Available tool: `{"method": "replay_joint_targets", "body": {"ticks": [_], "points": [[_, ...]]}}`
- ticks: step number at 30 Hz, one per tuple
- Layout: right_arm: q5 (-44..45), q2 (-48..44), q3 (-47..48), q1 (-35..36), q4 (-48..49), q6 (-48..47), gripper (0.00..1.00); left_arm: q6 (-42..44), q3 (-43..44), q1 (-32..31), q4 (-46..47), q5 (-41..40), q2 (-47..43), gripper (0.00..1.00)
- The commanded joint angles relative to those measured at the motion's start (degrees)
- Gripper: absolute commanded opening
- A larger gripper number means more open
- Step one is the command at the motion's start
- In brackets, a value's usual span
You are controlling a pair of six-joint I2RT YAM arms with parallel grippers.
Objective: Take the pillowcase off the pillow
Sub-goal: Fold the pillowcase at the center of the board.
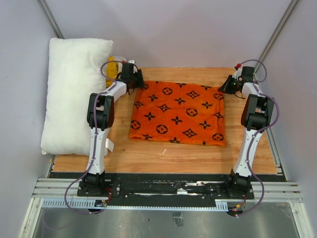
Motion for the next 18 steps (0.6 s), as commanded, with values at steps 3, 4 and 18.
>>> {"method": "replay_joint_targets", "body": {"ticks": [3, 4, 18], "points": [[-1.11, 0.04, -0.16, 0.65, -1.4, -0.71, 0.01, -2.92, -0.29, 1.67, 2.11, 6.41, 2.99, 0.49], [-1.2, -0.05, -0.09, 0.63, -1.4, -0.7, 0.01, -3.28, -0.7, 1.72, 2.43, 7.03, 2.95, 0.46], [-2.36, -2.56, -1.27, 0.65, -0.8, -0.71, 0.01, -4.01, -2.08, 1.73, 6.06, 8.98, 1.33, 0.0]]}}
